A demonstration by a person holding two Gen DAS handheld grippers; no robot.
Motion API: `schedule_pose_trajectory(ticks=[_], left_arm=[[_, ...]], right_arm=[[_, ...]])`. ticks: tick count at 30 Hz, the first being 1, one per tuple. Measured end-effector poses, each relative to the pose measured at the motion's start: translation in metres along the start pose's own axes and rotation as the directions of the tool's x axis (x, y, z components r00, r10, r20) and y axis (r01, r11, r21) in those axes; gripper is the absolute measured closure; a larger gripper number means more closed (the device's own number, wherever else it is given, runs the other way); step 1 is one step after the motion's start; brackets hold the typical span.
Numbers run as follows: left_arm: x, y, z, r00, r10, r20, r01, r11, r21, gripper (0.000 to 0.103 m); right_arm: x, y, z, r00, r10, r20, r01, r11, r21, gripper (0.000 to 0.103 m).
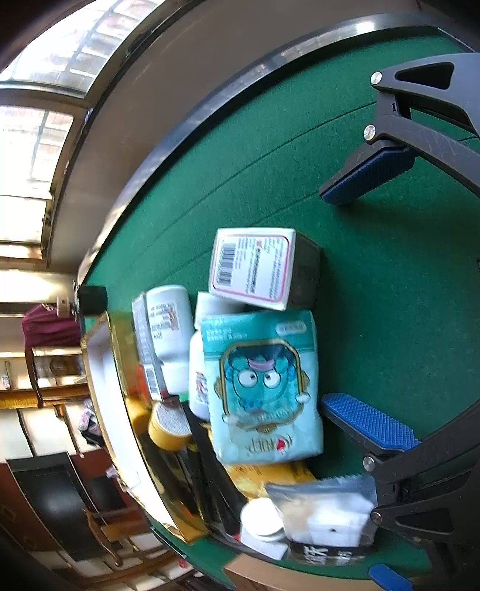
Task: Organize objects
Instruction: 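Grasp the black snack bag with the left gripper and lift it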
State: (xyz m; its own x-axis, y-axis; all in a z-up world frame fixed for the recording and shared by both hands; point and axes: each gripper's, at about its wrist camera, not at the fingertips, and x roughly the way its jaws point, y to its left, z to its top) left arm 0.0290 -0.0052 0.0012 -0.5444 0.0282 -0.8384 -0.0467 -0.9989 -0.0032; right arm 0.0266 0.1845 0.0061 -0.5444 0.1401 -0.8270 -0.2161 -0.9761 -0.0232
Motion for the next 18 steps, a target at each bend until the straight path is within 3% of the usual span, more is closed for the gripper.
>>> schedule_pose_trajectory(ticks=[8, 11, 13, 14, 16, 18], left_arm=[[-0.002, 0.001, -0.003, 1.000, -0.012, 0.003, 0.012, 1.000, 0.024, 0.000], [-0.003, 0.001, -0.003, 1.000, -0.015, -0.004, 0.015, 1.000, 0.023, 0.000], [-0.003, 0.000, -0.001, 0.998, -0.036, -0.052, 0.039, 0.998, 0.047, 0.000], [-0.006, 0.000, 0.000, 0.995, -0.069, -0.077, 0.073, 0.996, 0.052, 0.001], [-0.023, 0.011, 0.002, 0.974, -0.217, -0.065, 0.217, 0.976, -0.011, 0.002], [-0.044, 0.018, 0.010, 0.966, -0.256, -0.017, 0.255, 0.966, -0.051, 0.002]], right_arm=[[-0.005, 0.000, -0.010, 0.994, 0.071, -0.079, -0.080, 0.989, -0.121, 0.000], [-0.006, 0.000, -0.013, 0.995, 0.080, -0.051, -0.087, 0.986, -0.143, 0.000], [-0.008, -0.001, -0.018, 0.996, 0.089, -0.026, -0.092, 0.985, -0.149, 0.000], [-0.007, -0.001, -0.017, 0.994, 0.099, -0.033, -0.103, 0.982, -0.160, 0.000], [-0.008, -0.002, -0.017, 0.992, 0.122, -0.039, -0.127, 0.976, -0.178, 0.000], [-0.010, -0.004, -0.018, 0.989, 0.145, -0.037, -0.149, 0.972, -0.183, 0.000]])
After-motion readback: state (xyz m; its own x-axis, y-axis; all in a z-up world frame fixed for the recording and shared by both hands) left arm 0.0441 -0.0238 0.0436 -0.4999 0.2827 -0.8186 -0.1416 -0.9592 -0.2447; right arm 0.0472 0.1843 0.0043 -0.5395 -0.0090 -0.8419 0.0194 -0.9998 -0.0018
